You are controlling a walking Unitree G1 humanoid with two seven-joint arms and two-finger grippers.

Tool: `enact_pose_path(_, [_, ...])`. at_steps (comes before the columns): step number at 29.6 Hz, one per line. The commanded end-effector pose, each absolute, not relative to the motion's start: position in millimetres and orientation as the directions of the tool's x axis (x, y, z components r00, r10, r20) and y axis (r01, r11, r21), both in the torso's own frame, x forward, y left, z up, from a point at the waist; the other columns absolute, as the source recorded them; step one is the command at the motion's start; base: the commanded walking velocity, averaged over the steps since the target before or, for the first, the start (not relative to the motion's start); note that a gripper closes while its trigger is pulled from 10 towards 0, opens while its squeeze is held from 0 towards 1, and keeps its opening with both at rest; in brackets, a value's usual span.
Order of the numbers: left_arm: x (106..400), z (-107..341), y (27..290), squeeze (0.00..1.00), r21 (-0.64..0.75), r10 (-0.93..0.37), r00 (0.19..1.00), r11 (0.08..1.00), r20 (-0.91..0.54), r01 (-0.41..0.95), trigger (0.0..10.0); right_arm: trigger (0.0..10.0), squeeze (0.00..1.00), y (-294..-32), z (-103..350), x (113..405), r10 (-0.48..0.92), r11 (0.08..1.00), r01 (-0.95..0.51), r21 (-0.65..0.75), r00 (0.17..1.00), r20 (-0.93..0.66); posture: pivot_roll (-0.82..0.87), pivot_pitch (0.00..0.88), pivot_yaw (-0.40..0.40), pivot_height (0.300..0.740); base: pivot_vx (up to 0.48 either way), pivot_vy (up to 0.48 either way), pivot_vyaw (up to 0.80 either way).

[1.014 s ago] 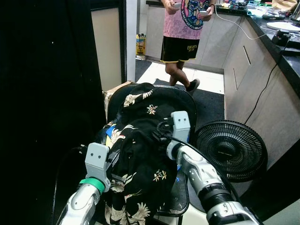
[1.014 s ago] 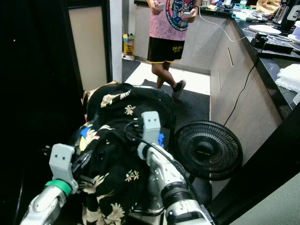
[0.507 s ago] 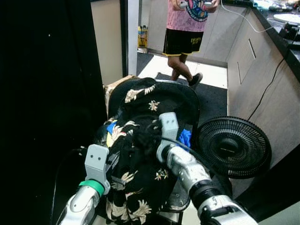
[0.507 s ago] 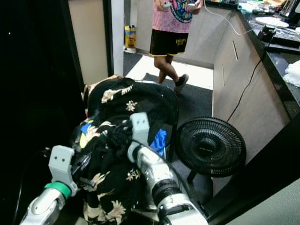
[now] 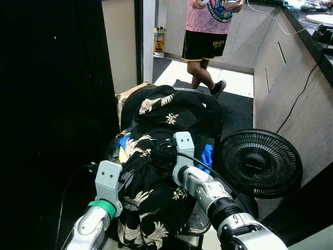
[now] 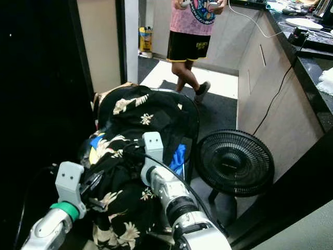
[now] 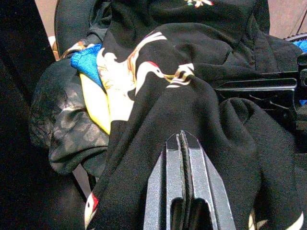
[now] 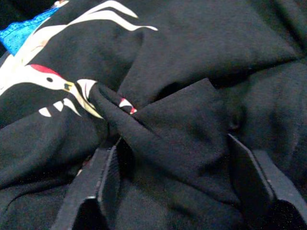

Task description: Clothes washing

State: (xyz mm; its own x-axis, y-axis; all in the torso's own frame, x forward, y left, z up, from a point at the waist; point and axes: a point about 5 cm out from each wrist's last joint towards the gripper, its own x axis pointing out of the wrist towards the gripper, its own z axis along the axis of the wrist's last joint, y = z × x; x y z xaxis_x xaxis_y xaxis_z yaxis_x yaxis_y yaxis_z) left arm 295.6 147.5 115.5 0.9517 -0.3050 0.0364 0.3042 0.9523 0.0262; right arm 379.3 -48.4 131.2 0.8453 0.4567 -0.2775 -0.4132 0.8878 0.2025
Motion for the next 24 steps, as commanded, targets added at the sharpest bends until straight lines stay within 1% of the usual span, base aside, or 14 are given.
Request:
enact_pose_path(1, [294.8,111.4,144.9,0.00,0.030,-0.319,0.948,0.947,0.011,0.318,10.0,0.0,0.00,-48.3,124.1,376.9,0.458,0.887,-0.402,0.228,0.835,-0.306,-0.04,0.132,0.015,0.740,0.000,0.000,0.00])
enact_pose_path(17, [299.2,113.3,143.9,0.00,0.037,-0.323,0.946,0.946,0.022,0.322,10.0,0.0,0.00,-47.3,132.2,379.4,0.478,0.870,-0.412,0.272,0.840,-0.256,-0.04,0.104,0.017,0.740,0.000,0.000,0.00])
enact_pose_path(21, [301.5,111.9,144.4,0.00,0.042,-0.303,0.953,0.952,0.001,0.302,10.0,0.0,0.00,-50.0,138.5,381.5,0.473,0.863,-0.398,0.309,0.853,-0.221,-0.04,0.097,0.019,0.740,0.000,0.000,0.00])
enact_pose_path(23, [302.4,113.0,145.3,0.00,0.037,-0.258,0.966,0.966,0.023,0.257,10.0,0.0,0.00,-52.5,146.6,384.0,0.465,0.853,-0.383,0.355,0.867,-0.181,-0.04,0.097,0.019,0.740,0.000,0.000,0.00])
enact_pose_path(24, [302.4,113.0,145.3,0.00,0.037,-0.258,0.966,0.966,0.023,0.257,10.0,0.0,0.00,-52.5,146.6,384.0,0.465,0.853,-0.383,0.355,0.867,-0.181,-0.04,0.097,0.019,0.740,0.000,0.000,0.00])
